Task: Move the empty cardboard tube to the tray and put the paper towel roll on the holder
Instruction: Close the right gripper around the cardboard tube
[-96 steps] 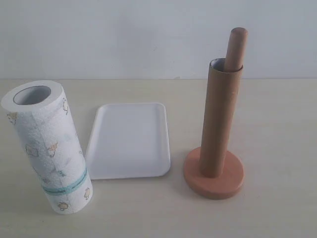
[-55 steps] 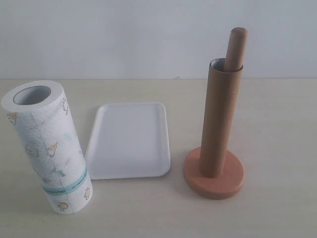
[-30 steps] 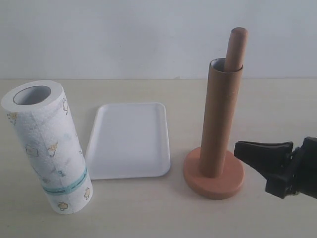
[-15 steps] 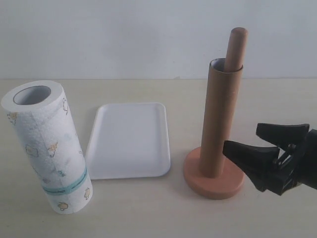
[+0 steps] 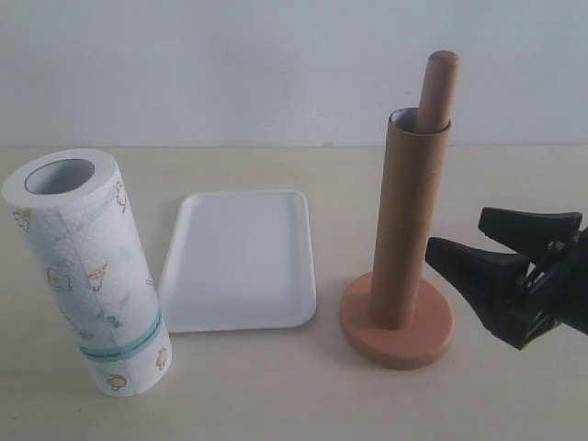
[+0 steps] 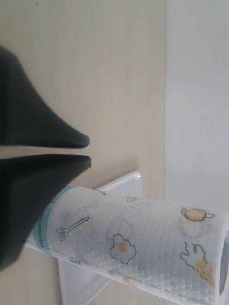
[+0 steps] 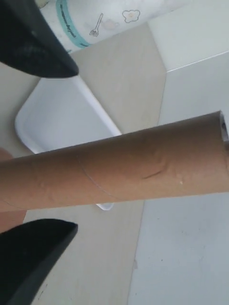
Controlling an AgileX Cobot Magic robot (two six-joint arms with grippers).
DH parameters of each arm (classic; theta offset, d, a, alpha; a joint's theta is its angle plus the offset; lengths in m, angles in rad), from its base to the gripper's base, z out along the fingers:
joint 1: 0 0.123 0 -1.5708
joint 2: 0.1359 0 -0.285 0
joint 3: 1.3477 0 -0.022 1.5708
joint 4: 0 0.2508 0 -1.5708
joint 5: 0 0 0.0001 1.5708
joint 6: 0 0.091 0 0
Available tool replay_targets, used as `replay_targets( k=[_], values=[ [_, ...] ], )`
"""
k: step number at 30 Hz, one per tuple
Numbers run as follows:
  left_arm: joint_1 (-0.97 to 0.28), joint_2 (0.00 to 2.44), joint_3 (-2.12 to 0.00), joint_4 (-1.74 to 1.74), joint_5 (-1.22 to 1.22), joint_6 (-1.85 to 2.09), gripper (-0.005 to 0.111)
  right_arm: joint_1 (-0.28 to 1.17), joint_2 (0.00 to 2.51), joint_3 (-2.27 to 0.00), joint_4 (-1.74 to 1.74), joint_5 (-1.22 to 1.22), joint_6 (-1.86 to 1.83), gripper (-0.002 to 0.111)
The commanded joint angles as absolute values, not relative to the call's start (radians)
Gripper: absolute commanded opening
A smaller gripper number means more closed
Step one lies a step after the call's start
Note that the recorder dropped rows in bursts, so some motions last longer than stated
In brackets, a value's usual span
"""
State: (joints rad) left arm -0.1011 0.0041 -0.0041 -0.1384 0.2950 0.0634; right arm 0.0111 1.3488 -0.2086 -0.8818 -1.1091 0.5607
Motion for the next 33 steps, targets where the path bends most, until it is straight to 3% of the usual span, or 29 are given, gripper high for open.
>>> replay_targets(
  k=[1, 7, 17, 23, 33],
  values=[
    [-0.098, 0.0, 0.0, -0.136, 0.292, 0.062, 0.004, 0.011, 1.349, -0.212, -0.882, -1.136, 0.524, 0.089],
    [-0.098, 0.0, 0.0, -0.136, 0.292, 0.062, 0.004, 0.026, 1.349, -0.24, -0.877, -1.119, 0.524, 0.09],
    [-0.098, 0.0, 0.0, -0.136, 0.292, 0.062, 0.004, 0.24, 1.349, -0.351, -0.702, -0.819, 0.462, 0.09],
    [-0.098, 0.0, 0.0, -0.136, 0.292, 0.062, 0.004, 0.24, 1.363, -0.351, -0.631, -0.853, 0.457, 0.09],
    [-0.098, 0.0, 0.0, -0.136, 0.292, 0.062, 0.004, 0.24, 1.607, -0.351, -0.575, -1.067, 0.379, 0.09]
  ],
)
